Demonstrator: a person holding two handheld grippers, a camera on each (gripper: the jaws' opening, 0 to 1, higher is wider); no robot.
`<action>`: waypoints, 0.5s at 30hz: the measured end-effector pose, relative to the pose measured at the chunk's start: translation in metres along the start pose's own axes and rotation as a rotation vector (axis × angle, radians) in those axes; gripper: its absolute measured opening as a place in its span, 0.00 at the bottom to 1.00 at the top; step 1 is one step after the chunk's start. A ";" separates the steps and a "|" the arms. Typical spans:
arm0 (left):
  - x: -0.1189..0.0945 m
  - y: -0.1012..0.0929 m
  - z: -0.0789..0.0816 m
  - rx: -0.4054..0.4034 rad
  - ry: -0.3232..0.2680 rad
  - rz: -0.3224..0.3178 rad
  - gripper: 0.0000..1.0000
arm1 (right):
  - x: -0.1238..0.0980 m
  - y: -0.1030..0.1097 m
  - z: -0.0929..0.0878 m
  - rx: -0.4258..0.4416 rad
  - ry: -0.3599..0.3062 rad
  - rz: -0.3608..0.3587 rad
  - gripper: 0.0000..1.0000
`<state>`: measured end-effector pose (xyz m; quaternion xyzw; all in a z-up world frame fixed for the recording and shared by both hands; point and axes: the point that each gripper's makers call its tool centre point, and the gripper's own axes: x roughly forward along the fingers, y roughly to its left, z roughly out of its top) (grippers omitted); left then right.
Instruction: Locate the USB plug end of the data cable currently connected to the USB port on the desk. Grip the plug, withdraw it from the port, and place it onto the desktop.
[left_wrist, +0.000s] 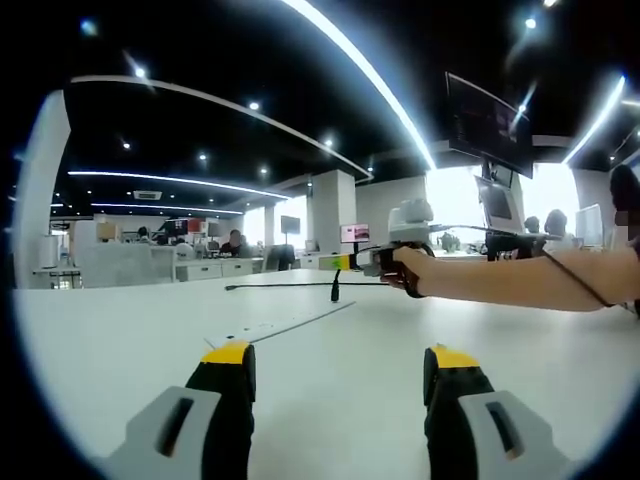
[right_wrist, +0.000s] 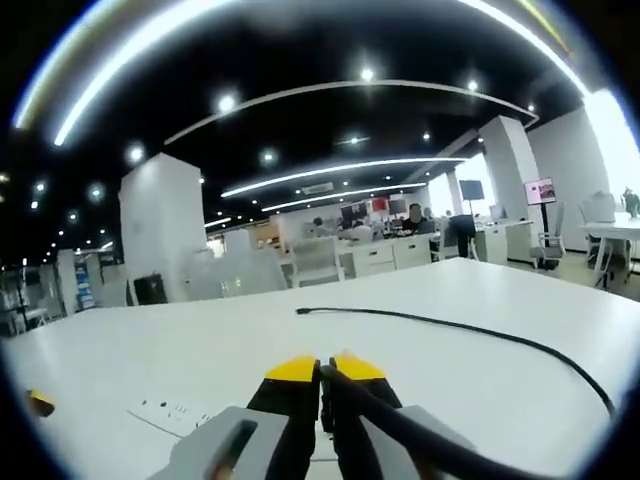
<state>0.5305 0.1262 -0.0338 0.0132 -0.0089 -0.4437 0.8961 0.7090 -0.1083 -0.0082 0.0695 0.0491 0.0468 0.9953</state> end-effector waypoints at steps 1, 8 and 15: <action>0.000 0.000 0.000 -0.001 0.000 0.001 0.68 | 0.004 -0.001 0.001 -0.013 0.003 0.001 0.06; 0.000 0.000 0.000 0.002 0.002 0.001 0.68 | -0.002 0.012 -0.002 -0.120 0.023 0.004 0.06; 0.000 0.000 0.000 0.001 0.002 0.001 0.68 | -0.005 -0.001 -0.002 0.019 -0.003 0.005 0.06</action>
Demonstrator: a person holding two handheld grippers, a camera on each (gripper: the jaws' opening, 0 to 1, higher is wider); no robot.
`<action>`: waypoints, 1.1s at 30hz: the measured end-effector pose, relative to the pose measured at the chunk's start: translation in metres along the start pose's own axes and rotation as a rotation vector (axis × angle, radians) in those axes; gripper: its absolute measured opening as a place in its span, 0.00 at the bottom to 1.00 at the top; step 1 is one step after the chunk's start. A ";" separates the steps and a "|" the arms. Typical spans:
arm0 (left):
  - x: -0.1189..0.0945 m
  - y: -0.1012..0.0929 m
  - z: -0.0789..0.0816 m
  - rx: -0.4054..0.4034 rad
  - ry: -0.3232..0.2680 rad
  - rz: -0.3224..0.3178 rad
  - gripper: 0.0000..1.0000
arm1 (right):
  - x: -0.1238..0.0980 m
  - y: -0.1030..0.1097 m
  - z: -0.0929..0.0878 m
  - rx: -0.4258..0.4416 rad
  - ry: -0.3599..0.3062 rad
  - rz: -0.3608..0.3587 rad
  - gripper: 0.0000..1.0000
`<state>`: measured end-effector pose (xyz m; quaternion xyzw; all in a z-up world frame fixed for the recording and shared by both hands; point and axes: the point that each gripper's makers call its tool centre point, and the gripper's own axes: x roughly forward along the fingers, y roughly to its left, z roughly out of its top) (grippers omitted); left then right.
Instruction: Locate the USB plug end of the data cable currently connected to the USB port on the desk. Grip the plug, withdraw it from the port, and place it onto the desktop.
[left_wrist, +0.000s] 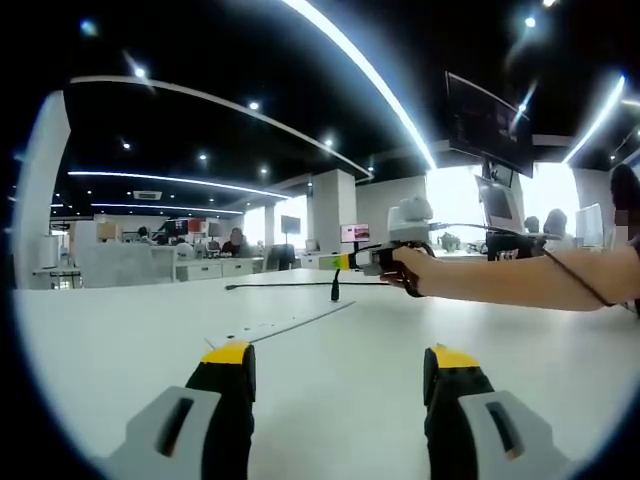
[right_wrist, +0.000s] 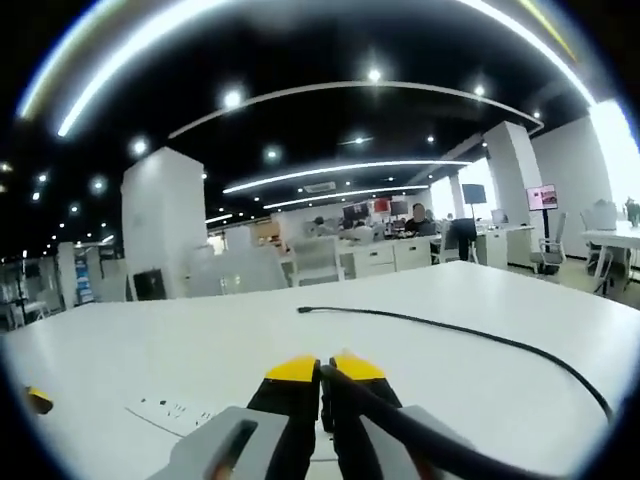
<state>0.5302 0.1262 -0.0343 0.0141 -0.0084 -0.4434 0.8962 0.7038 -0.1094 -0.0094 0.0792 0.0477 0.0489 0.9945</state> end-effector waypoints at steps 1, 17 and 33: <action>0.000 0.000 0.000 0.000 0.000 0.000 0.68 | 0.001 -0.002 0.000 0.008 -0.001 0.000 0.06; 0.000 0.000 -0.001 0.001 0.001 0.000 0.68 | 0.004 0.012 0.000 -0.129 0.035 0.004 0.06; 0.000 0.001 0.000 0.000 0.001 0.000 0.68 | 0.001 0.014 -0.001 -0.114 0.032 -0.002 0.06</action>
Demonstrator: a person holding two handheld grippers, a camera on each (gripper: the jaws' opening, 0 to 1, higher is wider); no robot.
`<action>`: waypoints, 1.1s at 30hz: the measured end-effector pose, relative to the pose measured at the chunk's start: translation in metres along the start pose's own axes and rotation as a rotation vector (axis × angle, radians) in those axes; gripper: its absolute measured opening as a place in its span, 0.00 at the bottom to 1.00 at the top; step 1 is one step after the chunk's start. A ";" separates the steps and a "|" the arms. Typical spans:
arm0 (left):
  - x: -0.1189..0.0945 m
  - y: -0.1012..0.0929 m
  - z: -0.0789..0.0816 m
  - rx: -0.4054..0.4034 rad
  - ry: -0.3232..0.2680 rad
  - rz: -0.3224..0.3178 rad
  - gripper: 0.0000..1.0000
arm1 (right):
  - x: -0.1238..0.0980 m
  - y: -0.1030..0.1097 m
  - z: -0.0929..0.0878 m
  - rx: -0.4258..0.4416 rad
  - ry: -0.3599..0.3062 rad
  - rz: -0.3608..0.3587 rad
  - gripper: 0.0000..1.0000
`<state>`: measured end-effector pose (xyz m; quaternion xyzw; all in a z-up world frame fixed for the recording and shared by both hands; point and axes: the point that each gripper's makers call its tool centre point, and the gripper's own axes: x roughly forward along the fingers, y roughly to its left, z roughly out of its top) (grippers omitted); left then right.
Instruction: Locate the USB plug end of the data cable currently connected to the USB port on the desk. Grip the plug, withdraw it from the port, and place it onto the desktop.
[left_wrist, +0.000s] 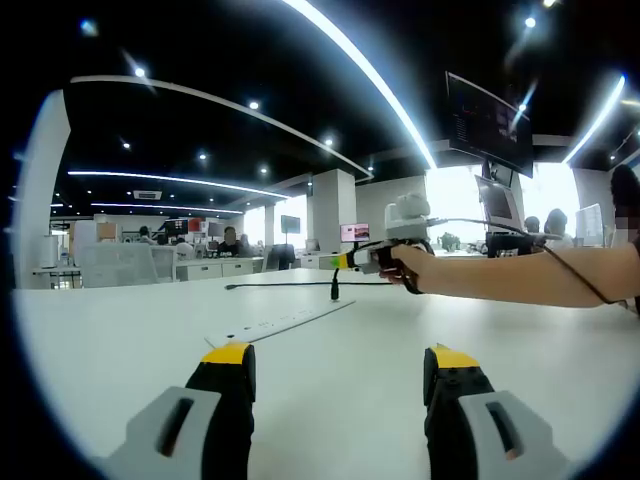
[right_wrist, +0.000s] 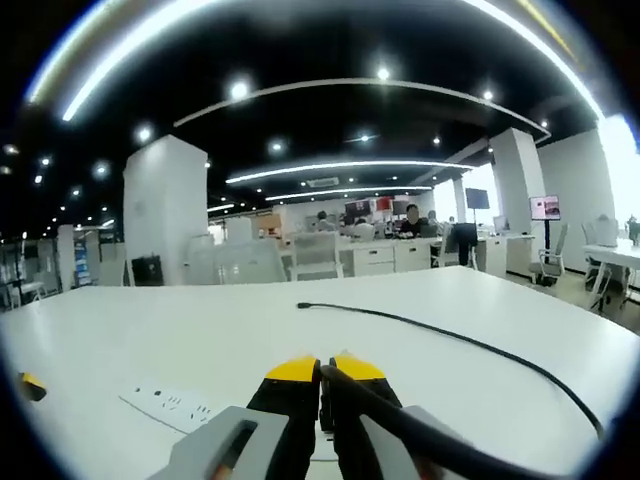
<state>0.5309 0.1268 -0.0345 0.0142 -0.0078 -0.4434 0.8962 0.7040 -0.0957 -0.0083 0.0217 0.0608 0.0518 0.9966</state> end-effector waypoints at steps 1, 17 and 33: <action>0.000 0.000 0.000 0.000 0.000 0.000 0.68 | 0.001 0.000 0.000 -0.010 0.001 -0.001 0.06; 0.000 0.000 0.000 0.000 0.000 0.000 0.68 | 0.006 -0.013 0.004 0.041 -0.011 -0.005 0.06; 0.000 -0.001 -0.001 0.005 0.003 -0.001 0.68 | -0.014 0.013 0.065 0.032 -0.155 0.063 0.06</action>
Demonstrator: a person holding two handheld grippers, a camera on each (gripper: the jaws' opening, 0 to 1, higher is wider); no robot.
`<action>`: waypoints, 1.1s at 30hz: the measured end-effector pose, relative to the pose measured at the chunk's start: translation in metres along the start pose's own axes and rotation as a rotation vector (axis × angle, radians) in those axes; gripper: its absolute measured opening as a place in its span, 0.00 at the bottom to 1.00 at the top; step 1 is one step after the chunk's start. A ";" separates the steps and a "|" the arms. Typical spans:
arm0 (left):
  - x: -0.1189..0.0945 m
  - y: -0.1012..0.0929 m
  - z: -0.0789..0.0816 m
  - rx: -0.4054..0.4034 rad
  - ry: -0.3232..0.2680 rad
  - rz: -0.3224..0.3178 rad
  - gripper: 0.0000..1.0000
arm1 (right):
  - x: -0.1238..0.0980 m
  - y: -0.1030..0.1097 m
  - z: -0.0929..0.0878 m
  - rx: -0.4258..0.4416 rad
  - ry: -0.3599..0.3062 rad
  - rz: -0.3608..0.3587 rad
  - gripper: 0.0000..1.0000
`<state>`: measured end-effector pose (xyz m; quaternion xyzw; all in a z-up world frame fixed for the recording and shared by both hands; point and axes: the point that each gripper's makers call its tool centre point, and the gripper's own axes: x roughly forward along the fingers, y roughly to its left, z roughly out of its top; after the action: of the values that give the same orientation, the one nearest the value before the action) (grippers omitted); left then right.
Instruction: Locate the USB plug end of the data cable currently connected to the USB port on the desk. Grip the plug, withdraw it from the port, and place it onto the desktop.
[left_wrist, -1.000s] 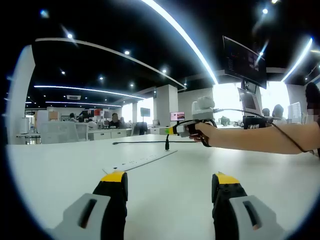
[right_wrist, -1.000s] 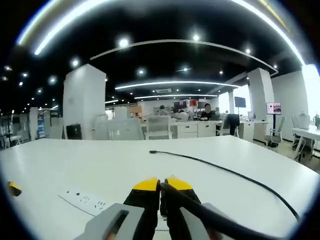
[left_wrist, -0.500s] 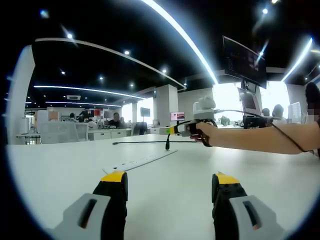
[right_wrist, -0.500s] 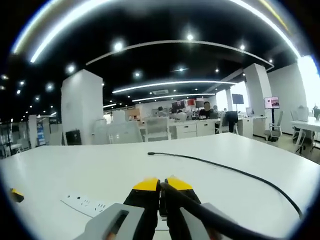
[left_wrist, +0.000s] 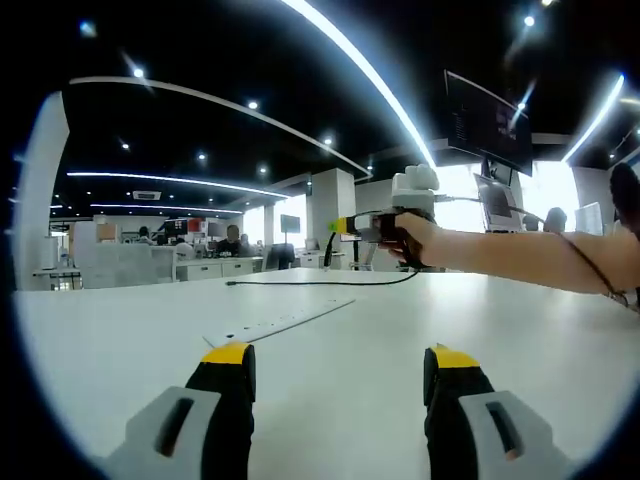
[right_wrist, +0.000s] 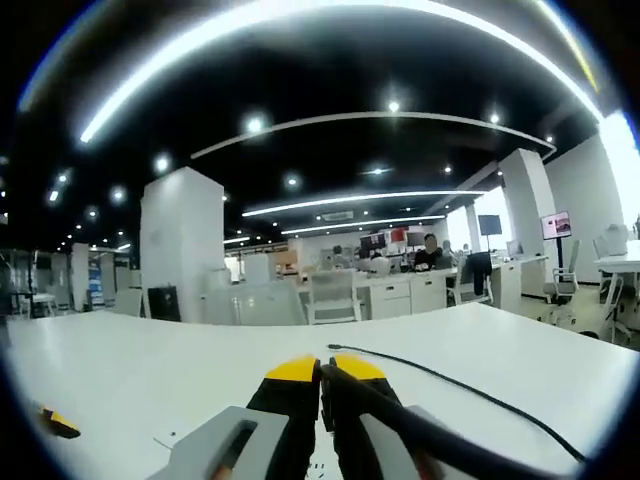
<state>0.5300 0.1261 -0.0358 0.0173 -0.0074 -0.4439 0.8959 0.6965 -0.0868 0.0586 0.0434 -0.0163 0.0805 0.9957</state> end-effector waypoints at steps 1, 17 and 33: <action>0.000 0.000 0.000 0.000 0.000 0.000 0.68 | -0.001 -0.001 -0.001 0.002 0.001 0.000 0.06; 0.000 -0.001 0.000 0.001 0.001 0.000 0.68 | -0.028 0.013 -0.015 -0.008 0.026 0.104 0.06; -0.002 -0.002 -0.003 0.002 0.003 -0.001 0.68 | -0.076 0.035 -0.060 0.152 0.063 0.255 0.06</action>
<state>0.5276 0.1264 -0.0387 0.0190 -0.0064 -0.4445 0.8956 0.6170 -0.0597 -0.0010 0.1136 0.0157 0.2085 0.9713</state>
